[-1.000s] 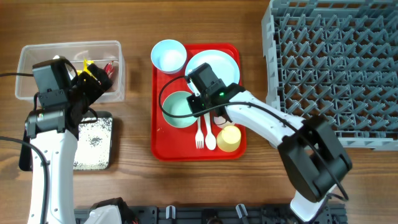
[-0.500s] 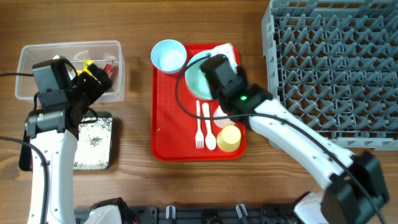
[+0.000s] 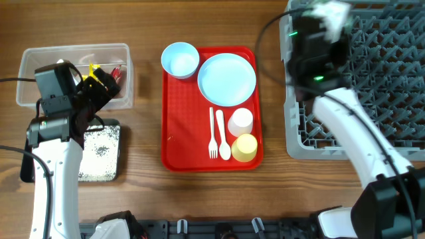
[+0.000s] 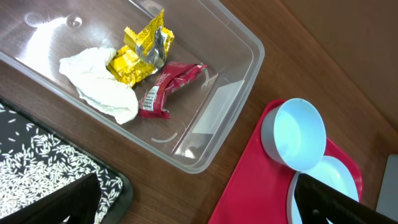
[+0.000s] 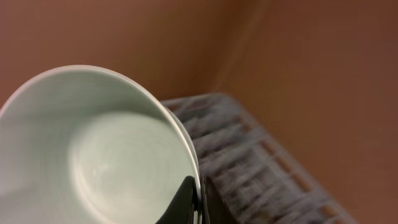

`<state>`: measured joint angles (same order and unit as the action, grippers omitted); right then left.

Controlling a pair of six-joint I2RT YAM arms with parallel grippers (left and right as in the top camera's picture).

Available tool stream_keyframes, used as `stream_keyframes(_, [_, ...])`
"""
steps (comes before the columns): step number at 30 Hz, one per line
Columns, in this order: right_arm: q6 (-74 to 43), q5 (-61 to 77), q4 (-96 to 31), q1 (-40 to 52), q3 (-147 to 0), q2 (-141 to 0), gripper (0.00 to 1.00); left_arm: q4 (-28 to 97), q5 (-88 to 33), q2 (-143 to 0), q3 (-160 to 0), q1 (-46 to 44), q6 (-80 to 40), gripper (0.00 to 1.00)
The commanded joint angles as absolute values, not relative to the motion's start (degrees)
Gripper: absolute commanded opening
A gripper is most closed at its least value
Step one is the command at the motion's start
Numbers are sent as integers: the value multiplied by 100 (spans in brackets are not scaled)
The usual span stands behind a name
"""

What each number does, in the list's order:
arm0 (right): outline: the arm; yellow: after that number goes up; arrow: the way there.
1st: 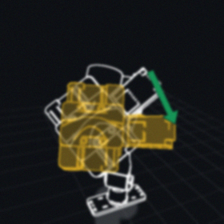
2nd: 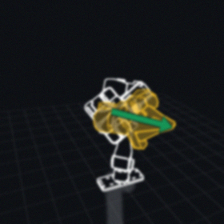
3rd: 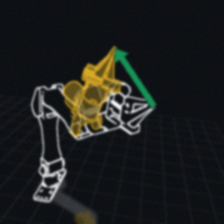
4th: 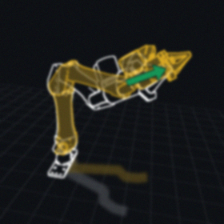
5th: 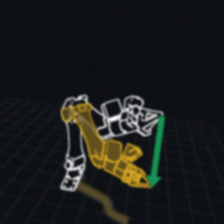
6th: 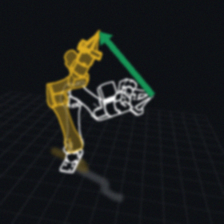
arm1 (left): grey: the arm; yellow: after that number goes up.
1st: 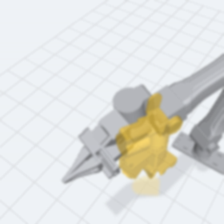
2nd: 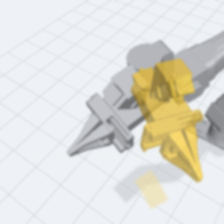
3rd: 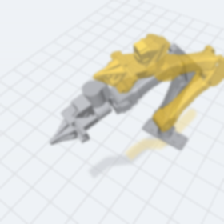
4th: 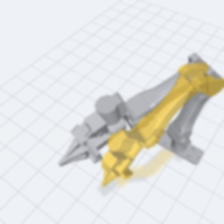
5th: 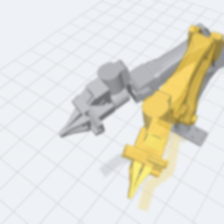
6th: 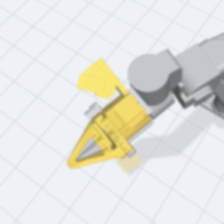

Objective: Sort waste into correct bins and load items into the dishwasher rack
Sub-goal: 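Carry the green bowl into the dish rack's back row and release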

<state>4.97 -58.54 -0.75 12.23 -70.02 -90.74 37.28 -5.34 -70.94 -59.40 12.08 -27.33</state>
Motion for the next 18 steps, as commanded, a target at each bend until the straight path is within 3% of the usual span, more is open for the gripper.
stream_keyframes(1, [2185,-5505,526,552,-7102,-8978,4,3712,-436,-7126,-6038,1238,-2744,100])
stream_keyframes(10, [4755,-4250,1490,-781,-7102,-9212,6,3715,-200,-7126,-6038,1238,-2746,100])
stream_keyframes(18, [6326,-3218,2370,-1262,-7102,-10280,5,3706,-178,-7126,-6038,1238,-2746,100])
